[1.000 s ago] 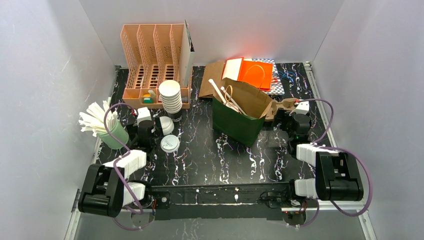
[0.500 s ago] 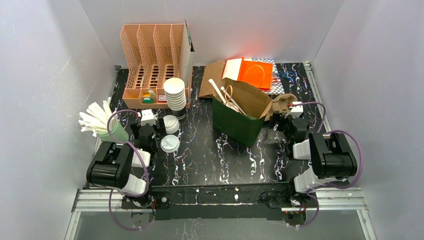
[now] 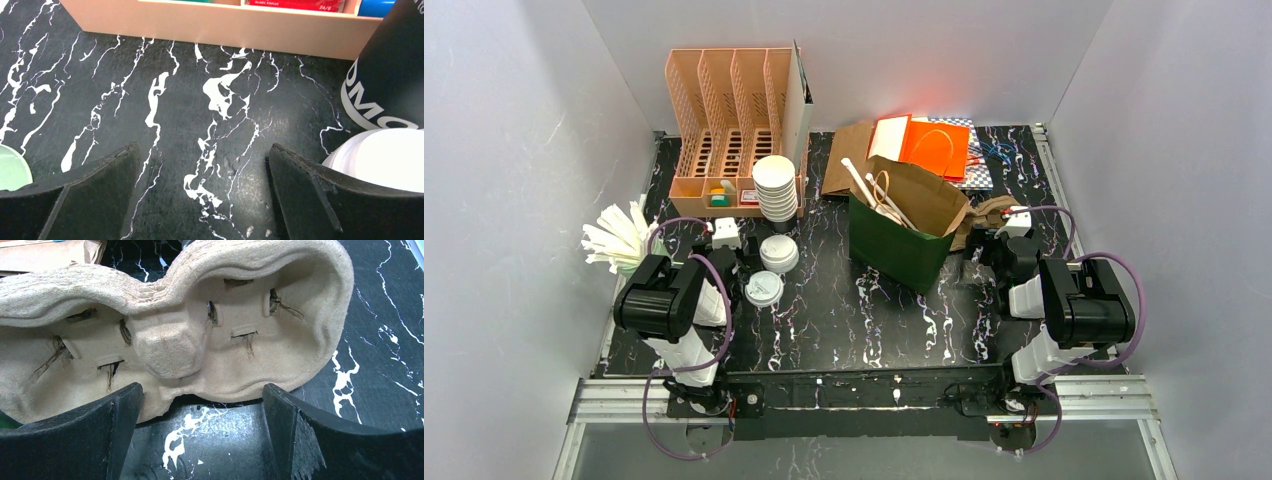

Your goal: Pack the takeout coffee

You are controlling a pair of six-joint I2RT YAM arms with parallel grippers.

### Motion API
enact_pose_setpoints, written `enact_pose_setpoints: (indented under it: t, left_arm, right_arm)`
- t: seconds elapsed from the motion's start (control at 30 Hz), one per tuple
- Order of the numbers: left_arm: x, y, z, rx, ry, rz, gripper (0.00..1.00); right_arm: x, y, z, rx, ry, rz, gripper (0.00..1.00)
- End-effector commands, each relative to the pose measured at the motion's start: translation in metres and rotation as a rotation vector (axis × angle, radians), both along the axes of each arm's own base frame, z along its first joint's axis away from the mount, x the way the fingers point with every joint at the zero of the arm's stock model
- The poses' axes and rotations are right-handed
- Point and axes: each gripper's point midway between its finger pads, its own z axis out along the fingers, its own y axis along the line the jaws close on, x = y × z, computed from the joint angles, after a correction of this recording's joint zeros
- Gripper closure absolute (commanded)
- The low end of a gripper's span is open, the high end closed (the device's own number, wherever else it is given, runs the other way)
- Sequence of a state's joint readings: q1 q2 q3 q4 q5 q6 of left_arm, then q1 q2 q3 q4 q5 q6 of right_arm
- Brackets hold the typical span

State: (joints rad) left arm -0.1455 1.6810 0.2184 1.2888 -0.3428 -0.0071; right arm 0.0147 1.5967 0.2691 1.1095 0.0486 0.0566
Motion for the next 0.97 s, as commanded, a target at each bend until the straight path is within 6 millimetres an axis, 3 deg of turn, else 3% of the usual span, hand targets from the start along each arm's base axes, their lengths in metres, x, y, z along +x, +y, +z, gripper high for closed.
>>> enact_pose_setpoints:
  t: [0.0,0.93]
  left_arm:
    - [0.0087,0.0031,0.0082,0.015,-0.018,0.017,0.02]
    - [0.0091,0.0031,0.0067,0.013,-0.01,0.009,0.02]
  right_arm:
    - [0.0058,-0.0035,0.016,-0.001,-0.071,-0.017,0.02]
    - [0.0059,-0.0038,0.0162,-0.003,-0.072,-0.018,0.02]
